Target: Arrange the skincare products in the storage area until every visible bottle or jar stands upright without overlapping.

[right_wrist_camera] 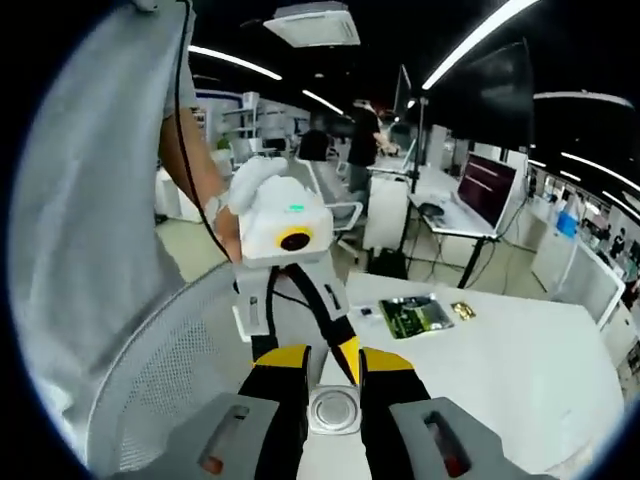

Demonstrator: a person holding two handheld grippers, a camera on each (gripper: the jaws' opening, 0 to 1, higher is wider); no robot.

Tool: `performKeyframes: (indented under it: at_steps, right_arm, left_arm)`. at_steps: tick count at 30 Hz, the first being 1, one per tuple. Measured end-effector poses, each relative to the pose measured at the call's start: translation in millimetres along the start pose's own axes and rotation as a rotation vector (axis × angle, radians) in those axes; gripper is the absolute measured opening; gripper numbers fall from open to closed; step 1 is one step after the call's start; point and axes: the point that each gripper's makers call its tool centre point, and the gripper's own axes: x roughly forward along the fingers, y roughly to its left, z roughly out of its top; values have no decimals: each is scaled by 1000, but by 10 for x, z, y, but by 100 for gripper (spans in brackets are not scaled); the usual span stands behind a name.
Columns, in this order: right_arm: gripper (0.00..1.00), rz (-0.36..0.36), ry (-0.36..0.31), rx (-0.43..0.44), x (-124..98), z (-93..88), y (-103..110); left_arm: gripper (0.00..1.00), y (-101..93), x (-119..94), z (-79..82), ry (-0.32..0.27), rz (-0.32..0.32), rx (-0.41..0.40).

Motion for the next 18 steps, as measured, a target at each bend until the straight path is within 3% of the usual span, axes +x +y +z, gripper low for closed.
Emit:
performKeyframes:
  at_steps: [6, 10, 11, 16, 18]
  right_arm:
    - [11, 46, -11, -53, 93, 189, 119]
    - [11, 76, -29, -54, 101, 268, 186]
    - [11, 86, -37, -60, 102, 288, 209]
    - [12, 80, -31, -69, 102, 267, 227]
    - [13, 54, -23, -26, 97, 221, 202]
  left_arm:
    - [37, -89, -56, 112, -52, -42, 15]
    - [22, -161, -131, 161, -72, -73, 57]
    - [21, -173, -137, 151, -70, -72, 59]
    - [20, -184, -136, 147, -64, -64, 126]
    - [20, -173, -135, 122, -50, -62, 120]
